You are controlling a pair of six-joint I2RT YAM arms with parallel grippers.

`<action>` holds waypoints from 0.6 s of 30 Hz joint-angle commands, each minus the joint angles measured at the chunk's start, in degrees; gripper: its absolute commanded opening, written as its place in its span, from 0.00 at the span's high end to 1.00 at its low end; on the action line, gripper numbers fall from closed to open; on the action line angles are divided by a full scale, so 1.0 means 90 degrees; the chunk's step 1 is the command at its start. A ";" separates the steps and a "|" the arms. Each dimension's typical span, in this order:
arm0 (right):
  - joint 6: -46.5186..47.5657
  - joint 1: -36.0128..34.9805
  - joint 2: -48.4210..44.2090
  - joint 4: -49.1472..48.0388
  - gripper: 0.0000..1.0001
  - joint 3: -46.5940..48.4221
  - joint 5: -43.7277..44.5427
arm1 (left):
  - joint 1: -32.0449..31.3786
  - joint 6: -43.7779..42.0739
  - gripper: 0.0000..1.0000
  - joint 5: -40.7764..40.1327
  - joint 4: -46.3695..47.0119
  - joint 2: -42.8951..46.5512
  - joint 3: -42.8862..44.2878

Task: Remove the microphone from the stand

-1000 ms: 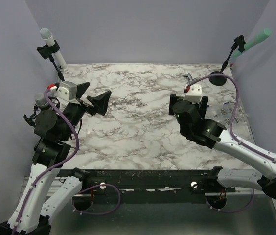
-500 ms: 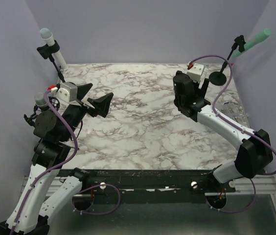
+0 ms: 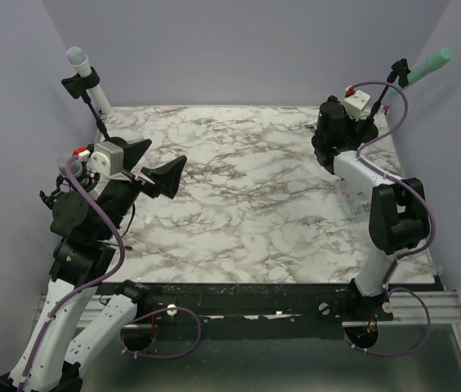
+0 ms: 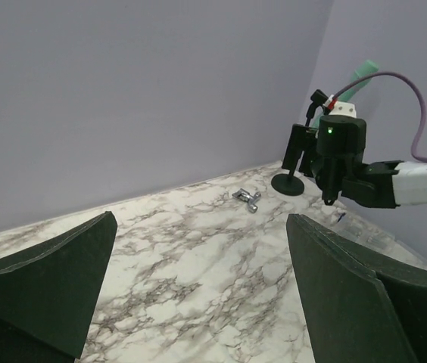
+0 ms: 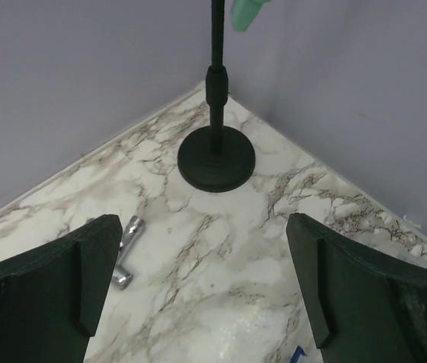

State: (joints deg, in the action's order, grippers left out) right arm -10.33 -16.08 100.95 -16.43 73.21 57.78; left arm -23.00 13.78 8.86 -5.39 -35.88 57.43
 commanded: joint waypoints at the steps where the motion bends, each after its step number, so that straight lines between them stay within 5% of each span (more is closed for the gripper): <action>1: 0.0248 0.0590 0.0710 -0.1479 0.00 0.0225 -0.0442 | -0.0041 0.0078 0.01 -0.0112 0.0169 0.0114 -0.0072; 7: 0.0924 0.1061 0.1708 -0.3116 0.00 0.0464 -0.0781 | -0.0071 0.0089 0.01 -0.0191 0.0174 0.0096 -0.0092; 18: 0.1055 0.1688 0.3415 -0.2956 0.00 0.2226 -0.1233 | -0.0079 0.0083 0.02 -0.0253 0.0159 -0.0006 -0.0097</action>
State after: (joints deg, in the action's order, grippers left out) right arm -1.39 -3.01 127.66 -41.41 88.16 49.60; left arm -23.40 14.17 7.57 -5.23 -35.42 56.86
